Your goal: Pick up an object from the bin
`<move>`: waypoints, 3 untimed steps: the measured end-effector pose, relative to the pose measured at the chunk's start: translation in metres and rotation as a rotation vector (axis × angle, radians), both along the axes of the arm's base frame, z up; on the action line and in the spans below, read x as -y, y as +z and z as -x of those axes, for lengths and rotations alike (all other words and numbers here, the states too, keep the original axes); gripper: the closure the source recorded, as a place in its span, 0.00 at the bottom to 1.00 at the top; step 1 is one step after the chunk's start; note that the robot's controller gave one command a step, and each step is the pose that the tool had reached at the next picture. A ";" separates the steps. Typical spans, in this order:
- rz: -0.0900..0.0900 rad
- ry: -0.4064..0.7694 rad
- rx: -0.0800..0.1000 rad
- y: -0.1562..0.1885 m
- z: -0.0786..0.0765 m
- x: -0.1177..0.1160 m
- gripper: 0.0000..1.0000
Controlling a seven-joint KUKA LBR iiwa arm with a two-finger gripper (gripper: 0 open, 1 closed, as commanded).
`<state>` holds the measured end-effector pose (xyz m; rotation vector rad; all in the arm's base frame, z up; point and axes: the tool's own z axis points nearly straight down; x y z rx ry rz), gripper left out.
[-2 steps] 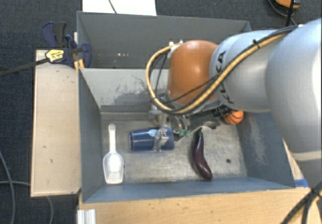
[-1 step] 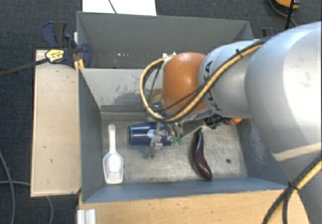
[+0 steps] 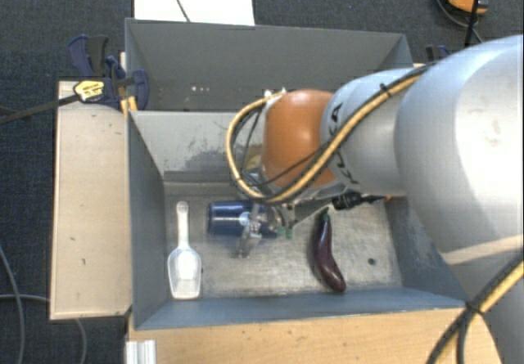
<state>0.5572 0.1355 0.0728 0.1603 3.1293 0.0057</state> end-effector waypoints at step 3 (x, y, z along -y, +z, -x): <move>0.001 -0.001 -0.006 0.004 0.001 0.000 1.00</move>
Offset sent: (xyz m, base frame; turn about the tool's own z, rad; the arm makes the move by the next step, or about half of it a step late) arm -0.0002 0.0001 0.0101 0.0000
